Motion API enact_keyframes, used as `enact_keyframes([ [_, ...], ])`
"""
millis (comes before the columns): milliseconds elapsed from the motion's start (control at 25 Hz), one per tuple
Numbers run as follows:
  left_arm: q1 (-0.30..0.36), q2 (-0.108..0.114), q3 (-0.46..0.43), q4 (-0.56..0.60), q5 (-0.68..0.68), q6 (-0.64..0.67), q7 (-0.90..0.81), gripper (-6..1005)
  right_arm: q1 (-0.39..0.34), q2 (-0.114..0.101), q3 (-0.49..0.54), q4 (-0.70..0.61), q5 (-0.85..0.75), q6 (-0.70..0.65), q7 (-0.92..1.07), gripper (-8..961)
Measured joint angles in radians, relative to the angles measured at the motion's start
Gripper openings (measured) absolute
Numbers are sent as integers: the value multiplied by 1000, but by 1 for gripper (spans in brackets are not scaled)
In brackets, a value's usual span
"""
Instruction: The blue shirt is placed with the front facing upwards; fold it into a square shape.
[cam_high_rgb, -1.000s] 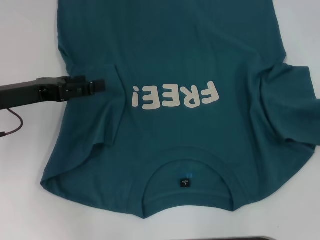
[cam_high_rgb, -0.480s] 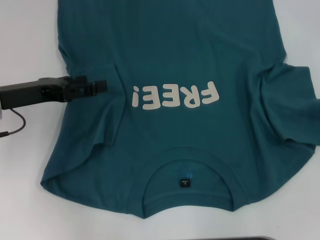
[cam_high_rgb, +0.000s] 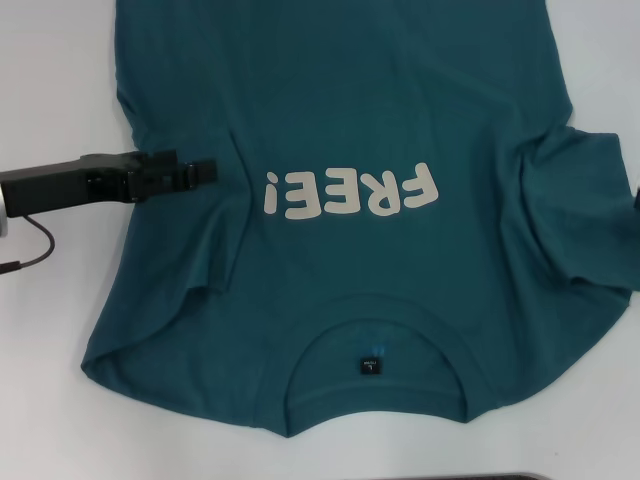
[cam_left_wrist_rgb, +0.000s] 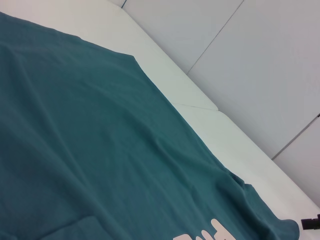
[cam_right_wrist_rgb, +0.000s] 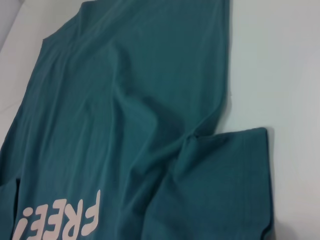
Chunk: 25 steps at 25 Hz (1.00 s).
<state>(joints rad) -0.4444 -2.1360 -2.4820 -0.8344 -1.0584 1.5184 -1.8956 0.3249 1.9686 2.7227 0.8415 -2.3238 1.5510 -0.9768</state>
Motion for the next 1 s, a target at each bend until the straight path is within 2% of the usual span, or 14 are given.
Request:
enact_keyframes([
  [1000,2,-1,-2,0,0,-9,1,884,36,26,-7,-35,0,-70,-23,908],
])
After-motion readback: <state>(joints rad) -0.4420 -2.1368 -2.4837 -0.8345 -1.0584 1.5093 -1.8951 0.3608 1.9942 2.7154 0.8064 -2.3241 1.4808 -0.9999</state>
